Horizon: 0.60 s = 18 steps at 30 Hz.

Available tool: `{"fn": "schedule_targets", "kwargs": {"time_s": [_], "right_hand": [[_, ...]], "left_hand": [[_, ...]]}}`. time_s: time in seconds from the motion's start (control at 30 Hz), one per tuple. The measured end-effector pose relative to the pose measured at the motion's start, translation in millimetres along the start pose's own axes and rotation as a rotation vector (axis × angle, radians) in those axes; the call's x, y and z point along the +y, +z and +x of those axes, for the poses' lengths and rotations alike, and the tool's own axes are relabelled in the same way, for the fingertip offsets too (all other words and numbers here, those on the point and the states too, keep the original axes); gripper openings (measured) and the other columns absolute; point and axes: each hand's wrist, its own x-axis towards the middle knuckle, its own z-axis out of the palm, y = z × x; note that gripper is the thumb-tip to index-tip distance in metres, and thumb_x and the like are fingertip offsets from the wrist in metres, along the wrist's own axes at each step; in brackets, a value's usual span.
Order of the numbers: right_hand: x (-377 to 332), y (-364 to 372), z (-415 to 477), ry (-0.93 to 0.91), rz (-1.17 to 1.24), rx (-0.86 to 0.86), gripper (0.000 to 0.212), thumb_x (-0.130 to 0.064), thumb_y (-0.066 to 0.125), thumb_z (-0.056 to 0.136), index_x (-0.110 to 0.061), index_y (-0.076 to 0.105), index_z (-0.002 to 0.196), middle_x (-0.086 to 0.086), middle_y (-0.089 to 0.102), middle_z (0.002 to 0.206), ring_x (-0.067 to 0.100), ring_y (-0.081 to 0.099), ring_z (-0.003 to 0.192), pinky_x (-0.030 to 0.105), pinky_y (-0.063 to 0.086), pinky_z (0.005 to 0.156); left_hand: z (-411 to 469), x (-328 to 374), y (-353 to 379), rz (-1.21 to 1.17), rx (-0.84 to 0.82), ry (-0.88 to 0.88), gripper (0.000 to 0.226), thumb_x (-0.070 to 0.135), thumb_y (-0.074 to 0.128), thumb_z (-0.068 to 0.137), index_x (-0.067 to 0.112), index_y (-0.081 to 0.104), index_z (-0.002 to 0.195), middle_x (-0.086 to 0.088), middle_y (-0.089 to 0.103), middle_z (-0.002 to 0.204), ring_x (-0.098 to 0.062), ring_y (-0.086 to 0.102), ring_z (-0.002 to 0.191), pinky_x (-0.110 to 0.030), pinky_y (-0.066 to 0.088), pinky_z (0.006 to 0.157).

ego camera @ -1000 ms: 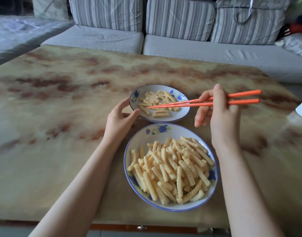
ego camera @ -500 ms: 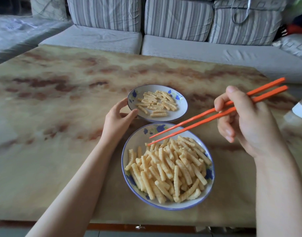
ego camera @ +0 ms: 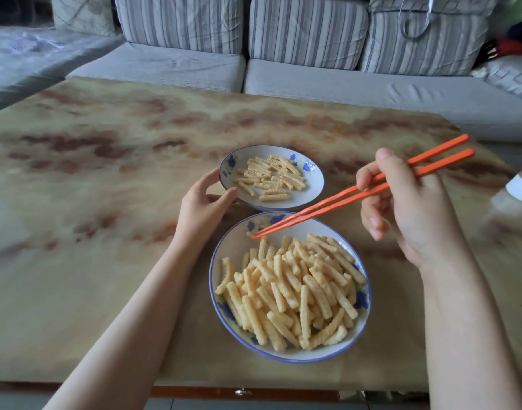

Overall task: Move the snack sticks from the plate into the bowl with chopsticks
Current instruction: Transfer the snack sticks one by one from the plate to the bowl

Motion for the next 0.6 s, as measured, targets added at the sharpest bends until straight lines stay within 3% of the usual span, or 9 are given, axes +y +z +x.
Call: {"fn": "schedule_targets", "kwargs": {"time_s": [0.17,0.37,0.47,0.6], "right_hand": [[3.4,0.5,-0.3,0.018,-0.047,-0.027,0.048,-0.028,0.037,0.103,-0.013,0.056,0.062,0.005,0.04,0.034,0.022,0.033,0.028,0.021,0.024,0.036],[3.5,3.1,2.1,-0.035,0.061,0.078,0.057,-0.023,0.037,0.103,-0.022,0.059,0.051,0.014,0.044,0.053,0.019,0.036,0.028,0.026,0.025,0.037],[2.4,0.2,4.5,-0.05,0.174,0.164,0.057,-0.021,0.037,0.102,-0.021,0.058,0.049,0.005,0.046,0.048,0.017,0.036,0.027,0.027,0.023,0.038],[4.7,1.2,7.2,-0.066,0.231,0.266,0.059,-0.019,0.037,0.102,-0.022,0.058,0.047,0.0,0.049,0.043,0.015,0.037,0.027,0.028,0.024,0.039]], "left_hand": [[-0.3,0.2,0.4,0.001,-0.005,0.007,0.045,0.023,0.068,0.089,0.027,0.059,0.133,0.011,0.067,0.124,-0.011,0.072,0.084,-0.036,0.058,0.086],[1.2,0.1,-0.5,0.023,-0.001,0.031,0.046,0.024,0.068,0.09,0.026,0.058,0.135,0.014,0.063,0.129,0.003,0.069,0.084,-0.016,0.054,0.08],[0.7,0.3,-0.3,0.032,-0.005,0.037,0.046,0.024,0.067,0.09,0.025,0.057,0.135,0.015,0.061,0.128,0.011,0.065,0.08,-0.005,0.048,0.071],[0.3,0.2,-0.2,0.022,-0.005,0.034,0.047,0.025,0.067,0.09,0.026,0.057,0.136,0.012,0.063,0.129,0.006,0.067,0.082,-0.009,0.051,0.072]]}}
